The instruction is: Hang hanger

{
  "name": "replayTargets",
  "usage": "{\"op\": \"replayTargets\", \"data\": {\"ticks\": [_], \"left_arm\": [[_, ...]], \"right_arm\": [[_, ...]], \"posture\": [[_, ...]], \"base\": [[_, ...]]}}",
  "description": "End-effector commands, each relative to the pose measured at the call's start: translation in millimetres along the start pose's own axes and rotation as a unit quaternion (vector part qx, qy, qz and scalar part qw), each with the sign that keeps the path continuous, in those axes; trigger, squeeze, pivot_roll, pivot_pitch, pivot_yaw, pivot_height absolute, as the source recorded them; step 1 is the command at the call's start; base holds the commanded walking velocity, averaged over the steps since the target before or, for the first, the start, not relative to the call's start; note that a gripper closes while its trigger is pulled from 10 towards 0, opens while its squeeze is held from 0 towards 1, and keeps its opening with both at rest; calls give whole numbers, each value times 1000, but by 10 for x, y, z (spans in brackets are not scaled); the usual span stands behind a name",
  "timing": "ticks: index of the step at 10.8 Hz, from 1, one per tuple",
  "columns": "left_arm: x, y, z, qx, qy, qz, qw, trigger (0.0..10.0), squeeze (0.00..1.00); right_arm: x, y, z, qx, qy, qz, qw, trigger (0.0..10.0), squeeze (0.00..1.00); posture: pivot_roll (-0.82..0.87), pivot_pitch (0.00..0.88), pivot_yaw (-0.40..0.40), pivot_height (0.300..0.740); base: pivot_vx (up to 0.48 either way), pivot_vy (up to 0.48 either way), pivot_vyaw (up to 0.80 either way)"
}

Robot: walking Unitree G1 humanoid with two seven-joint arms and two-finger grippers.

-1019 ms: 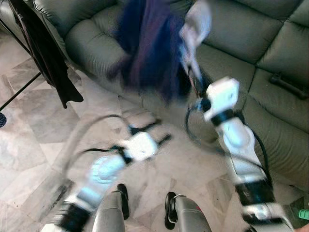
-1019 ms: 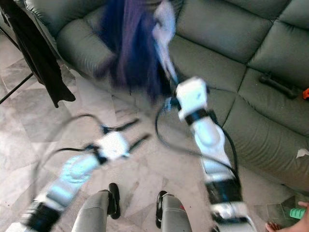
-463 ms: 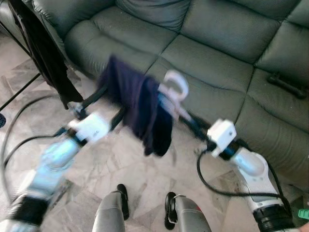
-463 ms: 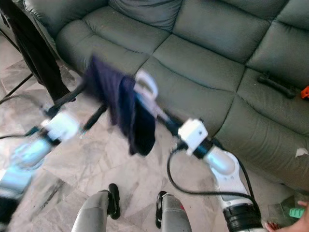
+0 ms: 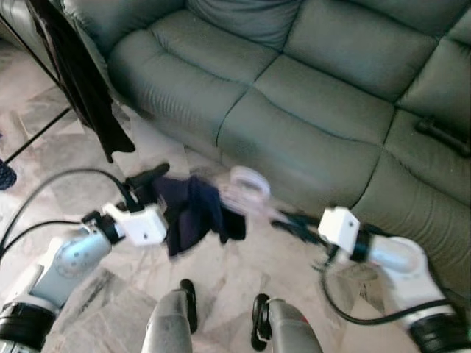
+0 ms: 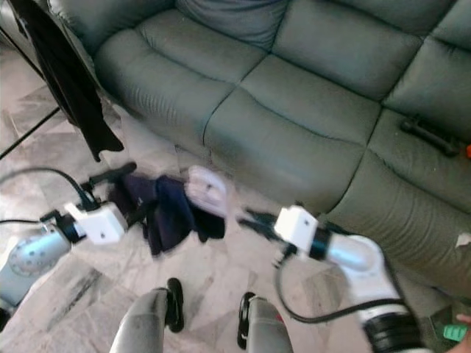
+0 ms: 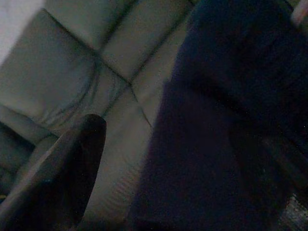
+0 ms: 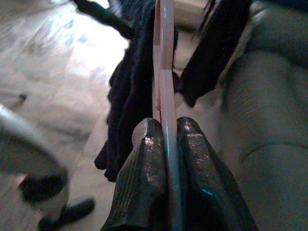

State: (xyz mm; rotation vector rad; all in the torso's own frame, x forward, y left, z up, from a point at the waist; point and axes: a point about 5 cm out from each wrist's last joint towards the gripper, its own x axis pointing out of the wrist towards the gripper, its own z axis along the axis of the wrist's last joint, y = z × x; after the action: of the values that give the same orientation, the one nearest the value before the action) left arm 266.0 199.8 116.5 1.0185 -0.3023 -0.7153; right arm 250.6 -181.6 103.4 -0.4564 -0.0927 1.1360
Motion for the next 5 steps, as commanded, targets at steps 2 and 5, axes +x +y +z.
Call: {"op": "replayTargets", "data": {"ticks": [2,5], "left_arm": [[-36,-6,-85,14,18,-19,1000,10000,0],[-75,-163,-214,13,41,-108,993,9569,0]], "right_arm": [[-63,-24,23,-28,0,32,999,10000,0],[-33,-51,45,-67,-8,39,997,10000,0]], "posture": [[9,226,-40,740],[10,230,-30,740]], "base": [[0,0,0],[0,0,0]]}}
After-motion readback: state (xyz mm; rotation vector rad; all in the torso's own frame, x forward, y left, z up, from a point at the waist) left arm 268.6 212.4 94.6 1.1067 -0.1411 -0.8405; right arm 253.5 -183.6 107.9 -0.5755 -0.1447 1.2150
